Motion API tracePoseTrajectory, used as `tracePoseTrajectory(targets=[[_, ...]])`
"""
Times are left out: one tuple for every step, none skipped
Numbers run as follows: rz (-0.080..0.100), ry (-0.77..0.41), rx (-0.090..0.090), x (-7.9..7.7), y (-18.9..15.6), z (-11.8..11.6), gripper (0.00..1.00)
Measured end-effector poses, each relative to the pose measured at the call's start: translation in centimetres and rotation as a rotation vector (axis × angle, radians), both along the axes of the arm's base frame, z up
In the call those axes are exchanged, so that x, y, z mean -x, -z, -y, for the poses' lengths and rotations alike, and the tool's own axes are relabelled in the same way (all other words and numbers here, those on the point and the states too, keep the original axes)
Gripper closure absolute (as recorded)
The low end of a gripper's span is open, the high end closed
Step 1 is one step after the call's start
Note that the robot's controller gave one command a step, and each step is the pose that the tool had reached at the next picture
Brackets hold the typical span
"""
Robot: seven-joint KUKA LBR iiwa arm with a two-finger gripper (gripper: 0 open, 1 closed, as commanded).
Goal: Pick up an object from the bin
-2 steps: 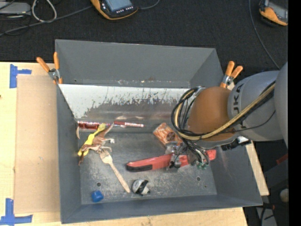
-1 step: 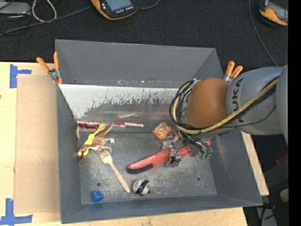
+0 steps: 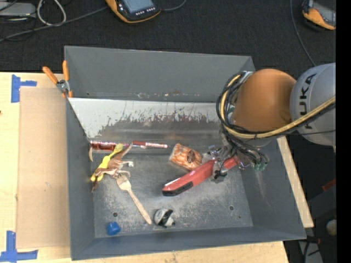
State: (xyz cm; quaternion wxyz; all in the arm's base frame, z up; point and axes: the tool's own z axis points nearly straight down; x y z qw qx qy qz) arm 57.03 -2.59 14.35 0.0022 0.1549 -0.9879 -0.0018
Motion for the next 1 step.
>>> tracePoseTrajectory(targets=[[0.001, -0.045, -0.002, -1.83, -9.08, 1.41, 1.00]])
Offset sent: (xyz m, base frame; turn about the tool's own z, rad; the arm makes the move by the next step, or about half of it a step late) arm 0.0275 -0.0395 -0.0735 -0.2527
